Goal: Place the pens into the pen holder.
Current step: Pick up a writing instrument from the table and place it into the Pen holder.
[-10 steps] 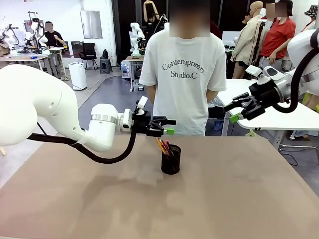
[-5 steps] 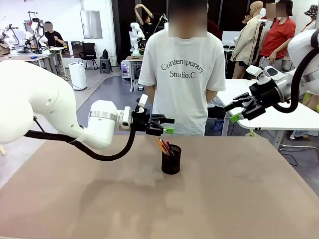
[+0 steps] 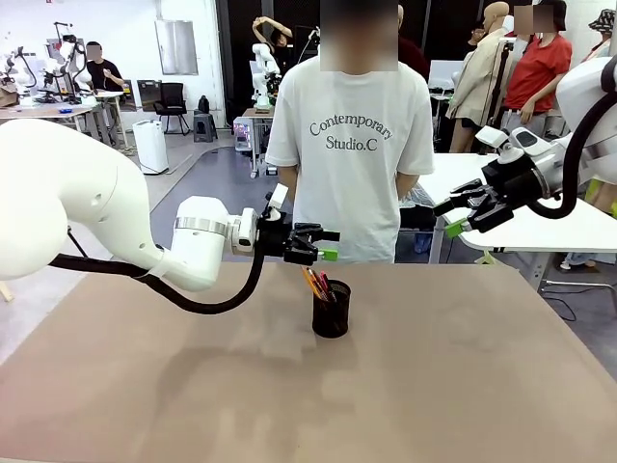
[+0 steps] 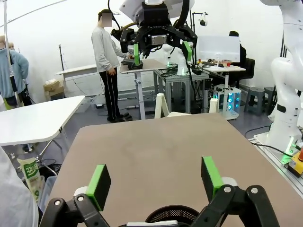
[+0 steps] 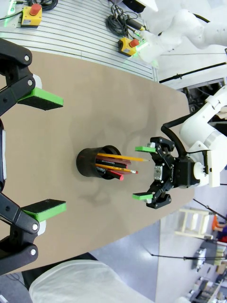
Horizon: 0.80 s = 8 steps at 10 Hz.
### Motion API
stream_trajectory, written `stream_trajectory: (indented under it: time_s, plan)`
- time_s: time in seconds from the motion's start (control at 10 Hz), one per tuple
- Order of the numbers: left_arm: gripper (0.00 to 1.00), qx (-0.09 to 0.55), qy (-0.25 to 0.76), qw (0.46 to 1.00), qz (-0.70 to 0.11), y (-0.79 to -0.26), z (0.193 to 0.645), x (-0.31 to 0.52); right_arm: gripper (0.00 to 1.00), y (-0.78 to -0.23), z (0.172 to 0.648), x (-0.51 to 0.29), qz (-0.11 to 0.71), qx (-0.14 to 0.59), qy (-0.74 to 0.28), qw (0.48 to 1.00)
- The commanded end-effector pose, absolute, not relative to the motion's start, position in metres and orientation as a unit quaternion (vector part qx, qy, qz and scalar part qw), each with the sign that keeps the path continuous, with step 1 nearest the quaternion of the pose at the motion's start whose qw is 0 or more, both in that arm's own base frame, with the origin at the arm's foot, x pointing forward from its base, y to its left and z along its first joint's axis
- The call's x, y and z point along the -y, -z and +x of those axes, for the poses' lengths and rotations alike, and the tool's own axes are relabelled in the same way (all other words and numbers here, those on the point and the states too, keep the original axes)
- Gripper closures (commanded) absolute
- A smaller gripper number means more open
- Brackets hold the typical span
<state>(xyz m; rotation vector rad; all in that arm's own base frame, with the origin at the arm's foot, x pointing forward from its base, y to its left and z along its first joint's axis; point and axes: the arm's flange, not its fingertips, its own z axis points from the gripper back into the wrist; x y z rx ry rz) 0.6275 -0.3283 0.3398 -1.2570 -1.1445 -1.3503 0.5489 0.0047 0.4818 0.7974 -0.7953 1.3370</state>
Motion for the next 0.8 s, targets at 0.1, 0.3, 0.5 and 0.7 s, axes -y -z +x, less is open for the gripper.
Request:
stream_trajectory:
  time_s: [0.1, 0.3, 0.5, 0.7]
  plan:
    - [0.00, 0.417, 0.576, 0.523, -0.470, -0.344, 0.614, 0.307, 0.00, -0.487, 0.552, -0.007, 0.353, 0.346, -0.583, 0.645]
    - [0.00, 0.381, 0.611, 0.527, -0.451, -0.355, 0.601, 0.273, 0.00, -0.487, 0.552, -0.007, 0.353, 0.346, -0.583, 0.645]
    - [0.00, 0.353, 0.611, 0.568, -0.423, -0.366, 0.585, 0.253, 0.00, -0.487, 0.552, -0.007, 0.353, 0.346, -0.583, 0.645]
    - [0.00, 0.315, 0.606, 0.627, -0.376, -0.387, 0.556, 0.215, 0.00, -0.487, 0.552, -0.007, 0.353, 0.346, -0.583, 0.645]
